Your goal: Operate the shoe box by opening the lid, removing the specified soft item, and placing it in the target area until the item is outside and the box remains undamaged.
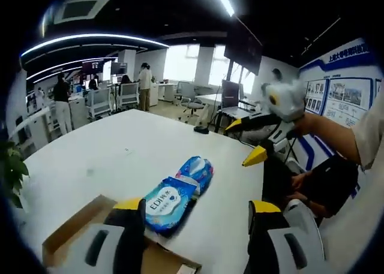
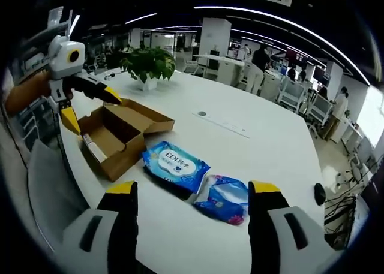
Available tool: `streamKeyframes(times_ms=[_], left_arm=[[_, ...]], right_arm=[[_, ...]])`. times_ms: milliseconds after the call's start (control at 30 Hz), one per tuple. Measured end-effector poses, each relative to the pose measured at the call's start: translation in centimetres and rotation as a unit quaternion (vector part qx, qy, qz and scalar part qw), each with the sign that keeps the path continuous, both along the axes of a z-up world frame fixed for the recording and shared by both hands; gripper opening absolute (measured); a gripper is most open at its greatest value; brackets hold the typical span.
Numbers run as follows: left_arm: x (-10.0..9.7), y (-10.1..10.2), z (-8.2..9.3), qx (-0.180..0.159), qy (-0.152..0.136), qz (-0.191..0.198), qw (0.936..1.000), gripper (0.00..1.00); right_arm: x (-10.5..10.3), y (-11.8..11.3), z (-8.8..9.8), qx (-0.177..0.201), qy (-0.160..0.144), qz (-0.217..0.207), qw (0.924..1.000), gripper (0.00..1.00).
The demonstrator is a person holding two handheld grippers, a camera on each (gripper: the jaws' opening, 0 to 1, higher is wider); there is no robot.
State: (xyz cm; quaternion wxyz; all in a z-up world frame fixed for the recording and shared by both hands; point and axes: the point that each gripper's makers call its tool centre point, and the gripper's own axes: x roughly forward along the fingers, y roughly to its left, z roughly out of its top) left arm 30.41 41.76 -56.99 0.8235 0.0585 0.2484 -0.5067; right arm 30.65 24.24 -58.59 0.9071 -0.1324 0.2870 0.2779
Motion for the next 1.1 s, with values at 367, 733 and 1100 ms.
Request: streamKeyframes(times_ms=[367, 733, 1100], left_arm=[[-0.5, 6.1, -0.1, -0.005, -0.018, 0.037, 0.9992, 0.79], [-1.5, 12.9, -0.8, 0.011, -0.032, 0.087, 0.9956, 0.87], [-2.7, 18.3, -1.6, 0.016, -0.029, 0.138, 0.9899, 0.96]], right_arm=[[-0.7, 3.7, 0.8, 0.012, 0.000, 0.023, 0.9997, 0.76], [-1.1, 8.9, 0.2, 0.004, 0.006, 0.088, 0.9961, 0.75], [-0.8, 14.0, -0.4, -0.014, 0.015, 0.178, 0.9839, 0.73]])
